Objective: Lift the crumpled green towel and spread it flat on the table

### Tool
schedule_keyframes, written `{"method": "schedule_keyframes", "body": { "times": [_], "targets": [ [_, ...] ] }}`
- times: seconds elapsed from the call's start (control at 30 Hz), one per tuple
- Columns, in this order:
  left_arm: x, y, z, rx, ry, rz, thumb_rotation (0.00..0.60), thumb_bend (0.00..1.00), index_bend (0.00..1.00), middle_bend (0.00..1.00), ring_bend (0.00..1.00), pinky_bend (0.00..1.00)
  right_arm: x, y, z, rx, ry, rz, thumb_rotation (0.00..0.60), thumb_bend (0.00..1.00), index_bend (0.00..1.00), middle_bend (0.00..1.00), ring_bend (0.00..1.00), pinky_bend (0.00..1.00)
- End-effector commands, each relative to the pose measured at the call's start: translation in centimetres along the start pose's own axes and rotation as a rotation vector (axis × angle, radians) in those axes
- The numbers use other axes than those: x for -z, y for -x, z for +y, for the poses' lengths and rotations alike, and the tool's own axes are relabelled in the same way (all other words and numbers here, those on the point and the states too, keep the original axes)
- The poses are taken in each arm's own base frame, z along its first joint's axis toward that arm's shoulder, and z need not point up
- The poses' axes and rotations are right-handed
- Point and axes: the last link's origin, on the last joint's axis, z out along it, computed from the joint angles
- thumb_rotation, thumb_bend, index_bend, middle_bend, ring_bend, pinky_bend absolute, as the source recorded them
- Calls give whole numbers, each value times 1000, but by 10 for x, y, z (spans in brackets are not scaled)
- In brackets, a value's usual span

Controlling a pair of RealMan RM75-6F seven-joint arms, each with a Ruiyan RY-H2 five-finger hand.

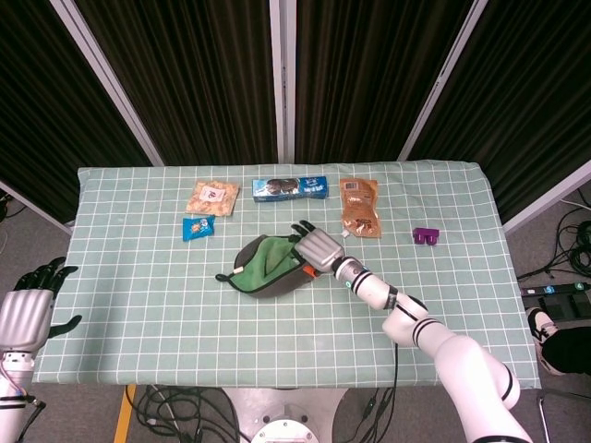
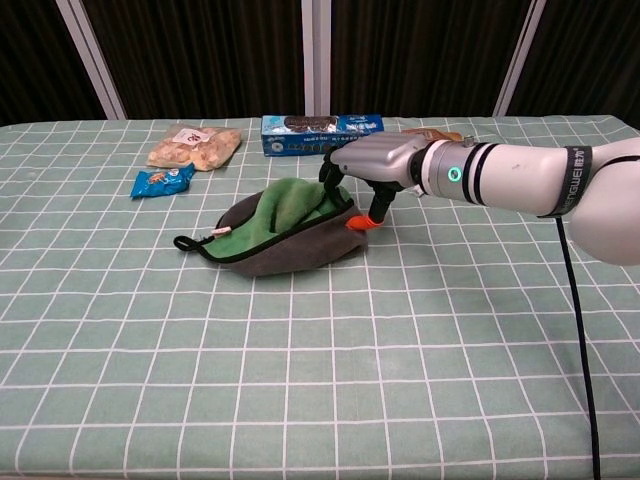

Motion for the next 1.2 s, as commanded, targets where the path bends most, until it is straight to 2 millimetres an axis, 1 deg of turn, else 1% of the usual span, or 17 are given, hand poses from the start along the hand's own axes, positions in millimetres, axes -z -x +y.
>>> {"method": "schedule_keyframes", "body": {
  "times": [0.03, 0.17, 0.27, 0.47, 0.7, 0.9, 1.1, 1.2],
  "targets": [
    [-2, 0, 2, 12, 12, 3, 600, 68, 277, 239, 202, 260, 6, -5, 5, -4, 2, 27, 598, 316, 630, 206, 0, 0],
    [-6, -2, 8, 53, 37, 12, 600, 67, 279, 239, 202, 261, 18, -16, 11, -11, -1, 83, 598, 332, 646, 208, 0, 0],
    [-12, -4, 15, 100, 65, 24, 600, 67, 287, 239, 202, 260, 28, -31, 12, -24, -5, 146, 596, 331, 653, 207, 0, 0],
    [-28, -8, 35, 202, 147, 35, 600, 67, 311, 248, 202, 261, 45, -71, 8, -31, -5, 272, 596, 331, 660, 211, 0, 0],
    [-53, -8, 66, 347, 242, 2, 600, 63, 348, 249, 203, 263, 62, -114, -3, -9, 18, 391, 597, 331, 659, 214, 0, 0],
    [-78, -5, 95, 468, 300, -55, 600, 53, 351, 249, 206, 266, 63, -139, -16, 48, 52, 436, 597, 330, 658, 217, 0, 0],
    [-101, 7, 128, 632, 324, -168, 600, 28, 351, 249, 206, 278, 55, -151, -33, 75, 89, 440, 594, 330, 657, 216, 0, 0],
    [-114, 14, 143, 665, 329, -212, 600, 20, 338, 247, 206, 283, 50, -156, -41, 80, 95, 440, 596, 331, 656, 216, 0, 0]
  ]
}}
